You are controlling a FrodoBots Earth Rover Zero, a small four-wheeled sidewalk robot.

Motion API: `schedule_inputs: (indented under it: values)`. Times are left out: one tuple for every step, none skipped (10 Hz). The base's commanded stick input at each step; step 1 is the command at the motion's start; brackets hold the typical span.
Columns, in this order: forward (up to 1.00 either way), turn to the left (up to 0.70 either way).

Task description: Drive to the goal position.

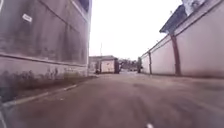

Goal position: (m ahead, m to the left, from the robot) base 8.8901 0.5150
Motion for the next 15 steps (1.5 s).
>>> schedule_inputs:
  values:
    - [0.7,0.0]
    - [0.7,0.0]
    - [0.7,0.0]
    - [0.7,0.0]
    - [0.7,0.0]
    - [0.7,0.0]
    - [0.7,0.0]
    - [0.7,0.0]
    - [0.7,0.0]
    - [0.7,0.0]
    - [0.7,0.0]
    - [0.7,0.0]
    - [0.7,0.0]
    - [0.7,0.0]
    - [0.7,0.0]
